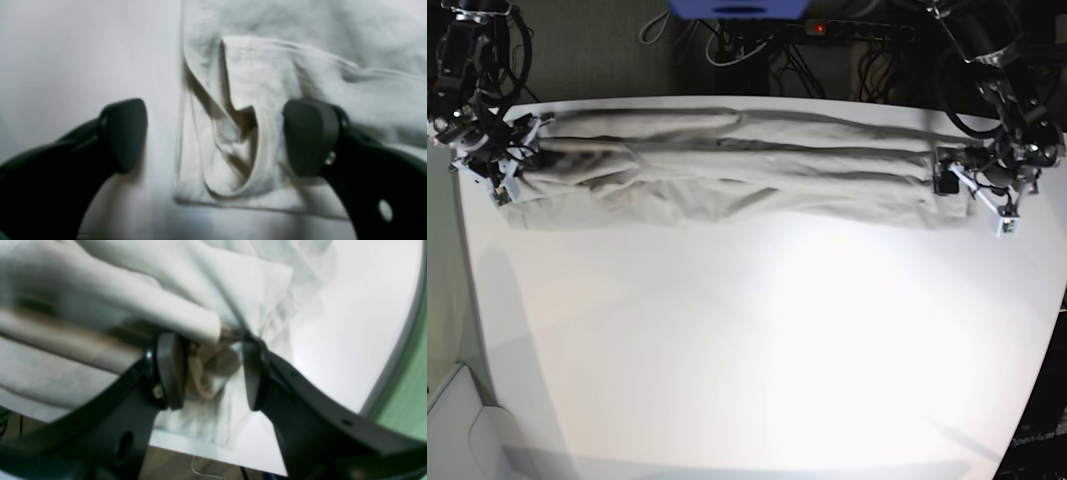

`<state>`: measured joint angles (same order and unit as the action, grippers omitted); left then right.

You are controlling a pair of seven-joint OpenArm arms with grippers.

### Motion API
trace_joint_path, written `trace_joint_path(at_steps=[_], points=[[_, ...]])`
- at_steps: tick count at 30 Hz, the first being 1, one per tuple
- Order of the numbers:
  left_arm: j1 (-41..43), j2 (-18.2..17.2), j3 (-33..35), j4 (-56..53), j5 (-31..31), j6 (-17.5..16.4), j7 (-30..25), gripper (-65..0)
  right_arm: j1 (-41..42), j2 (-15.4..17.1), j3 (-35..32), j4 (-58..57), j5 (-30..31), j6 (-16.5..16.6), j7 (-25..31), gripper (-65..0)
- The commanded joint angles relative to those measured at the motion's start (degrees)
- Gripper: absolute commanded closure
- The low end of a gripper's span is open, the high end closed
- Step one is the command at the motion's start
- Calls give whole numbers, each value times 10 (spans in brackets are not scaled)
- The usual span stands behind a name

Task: Layout the t-shirt on the table in an organized manner, then fold the t-shirt properly
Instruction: 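Carry the strip end with the left gripper toward the strip's middle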

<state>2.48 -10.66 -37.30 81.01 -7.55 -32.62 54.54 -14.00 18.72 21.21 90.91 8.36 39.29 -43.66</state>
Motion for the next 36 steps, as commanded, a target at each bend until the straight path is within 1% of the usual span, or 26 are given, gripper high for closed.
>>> trace_joint_path(at_steps=[1,2,4,6,8,10,11,13,15,19,22,25,27,30,32,34,36], points=[[-3,-5,2,-4,9,-3,-6,-644,3,7,2,9,1,7,2,-287],[-2,-4,3,-10,9,-3,-12,-637,3,7,2,9,1,7,2,-287],[-1,-4,3,-14,9,-3,-18,-588,3,7,2,9,1,7,2,-287],[-1,-4,3,-14,9,-3,-19,-482,3,7,1,9,1,7,2,-287],[-1,-5,3,-14,9,-3,-22,-357,3,7,1,9,1,7,2,-287],[-3,-6,2,-14,10,-3,-22,-216,4,7,1,9,1,7,2,-287],[-3,-8,2,-14,10,-3,-23,-161,4,7,1,9,1,7,3,-287],[-4,-9,2,-14,10,-3,-23,-64,4,7,1,9,1,7,3,-287],[-5,-10,3,-9,10,-2,-23,-5,4,7,1,7,1,7,4,-287],[-16,-7,2,29,14,0,-20,-1,14,7,1,4,0,7,2,-287],[-16,-1,4,102,14,2,-17,-1,16,7,0,3,0,7,2,-287],[-11,23,19,174,18,2,-17,-1,16,7,0,3,0,7,2,-287],[-10,38,33,215,37,2,-9,-1,16,7,0,3,0,7,2,-287],[-10,65,75,260,79,2,35,-1,16,7,0,3,0,7,2,-287],[-10,87,109,279,101,2,54,-1,16,7,0,3,0,7,2,-287],[-3,116,142,292,120,2,64,-1,16,7,0,3,0,7,2,-287],[4,153,170,297,136,2,63,-1,16,7,0,3,0,7,2,-287]])
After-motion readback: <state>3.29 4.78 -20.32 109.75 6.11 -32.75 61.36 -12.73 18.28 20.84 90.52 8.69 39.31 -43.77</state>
